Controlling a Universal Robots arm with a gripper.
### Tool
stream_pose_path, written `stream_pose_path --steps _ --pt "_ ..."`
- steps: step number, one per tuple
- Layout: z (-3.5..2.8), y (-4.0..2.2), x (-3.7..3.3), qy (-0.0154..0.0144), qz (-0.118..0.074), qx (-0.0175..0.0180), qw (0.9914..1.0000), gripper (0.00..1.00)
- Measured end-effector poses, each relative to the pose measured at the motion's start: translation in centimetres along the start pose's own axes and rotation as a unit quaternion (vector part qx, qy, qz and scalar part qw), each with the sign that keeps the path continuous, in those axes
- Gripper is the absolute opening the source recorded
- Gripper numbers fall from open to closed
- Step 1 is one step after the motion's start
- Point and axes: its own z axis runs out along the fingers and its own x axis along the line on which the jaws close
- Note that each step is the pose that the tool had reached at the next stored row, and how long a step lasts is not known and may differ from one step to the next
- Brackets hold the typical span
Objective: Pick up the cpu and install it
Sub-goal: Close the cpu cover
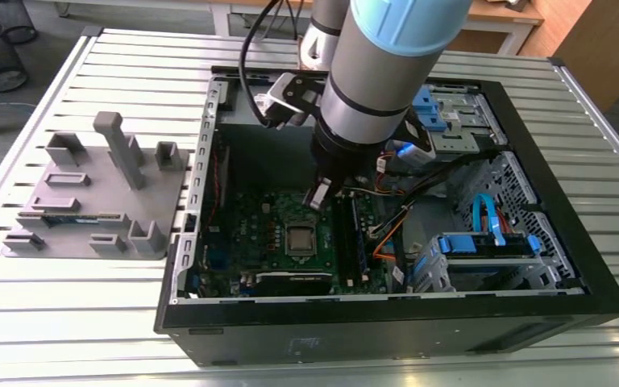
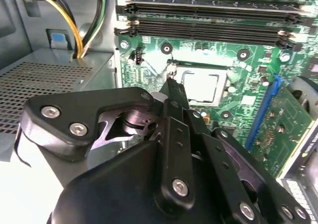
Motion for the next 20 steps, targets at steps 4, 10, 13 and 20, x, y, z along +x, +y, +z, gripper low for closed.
stream_pose_path --steps 4,10,13,20 --pt "0.0 -0.01 0.02 0.0078 -0.005 0.0032 0.99995 0.11" --pt "0.0 -0.01 0.03 0.0148 -0.01 0.006 0.99982 0.11" --pt "0.02 -0.01 0.01 0.0148 -0.011 0.006 0.99981 0.11" --pt "0.03 0.0 0.0 0.0109 -0.023 0.0025 0.99968 0.11"
